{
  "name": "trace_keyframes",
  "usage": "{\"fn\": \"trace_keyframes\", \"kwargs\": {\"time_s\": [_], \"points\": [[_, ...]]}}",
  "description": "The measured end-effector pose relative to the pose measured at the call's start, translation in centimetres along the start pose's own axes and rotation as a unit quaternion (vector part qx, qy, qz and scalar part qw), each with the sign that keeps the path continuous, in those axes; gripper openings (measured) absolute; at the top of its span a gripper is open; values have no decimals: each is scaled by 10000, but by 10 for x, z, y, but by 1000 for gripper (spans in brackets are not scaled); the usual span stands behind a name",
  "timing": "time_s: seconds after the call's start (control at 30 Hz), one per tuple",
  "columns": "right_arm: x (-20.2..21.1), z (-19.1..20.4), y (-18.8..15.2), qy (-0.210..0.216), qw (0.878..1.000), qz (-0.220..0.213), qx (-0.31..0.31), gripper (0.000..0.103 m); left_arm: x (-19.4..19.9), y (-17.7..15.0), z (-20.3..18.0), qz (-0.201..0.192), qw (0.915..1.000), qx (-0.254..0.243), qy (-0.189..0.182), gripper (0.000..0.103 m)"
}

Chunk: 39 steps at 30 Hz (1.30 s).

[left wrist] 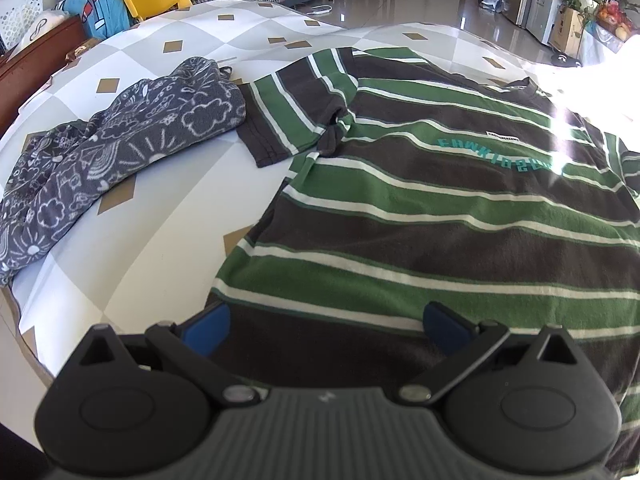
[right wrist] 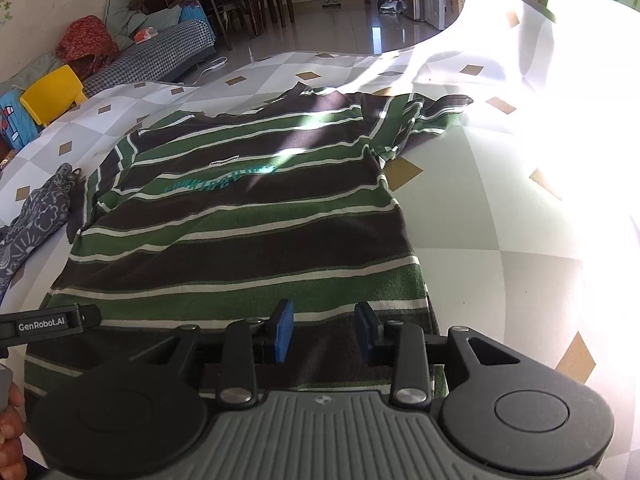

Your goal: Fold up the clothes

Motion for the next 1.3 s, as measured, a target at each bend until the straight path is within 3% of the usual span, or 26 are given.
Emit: {"fn": "trace_keyframes", "kwargs": {"time_s": [0.3,0.53,0.7,0.93,1.3], "points": [[6,10,-23,95,9997,192,83,33,7,-19,-6,82,9995,-297,-14,103],[12,17,-47,144,9993,349,68,33,22,-26,-11,-111,9989,-466,5,103],[2,14,-65,-64,9972,718,205,34,17,-40,-19,132,9980,-620,-66,103],[-1,7,-69,-277,9962,818,143,34,12,-66,-27,619,9962,-529,-297,103],[-7,4,-64,-424,9943,975,63,37,12,-81,-35,929,9927,-694,-345,103]]}}
Point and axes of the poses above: each gripper's, at about its wrist camera, not at the fingertips, and x roughly against the way its jaws point, z to its left, y to its top, the point moved 9 cm from there along -x, roughly the way its jaws point, and after that the axes turned 8 degrees about y, right-handed, at the moved point
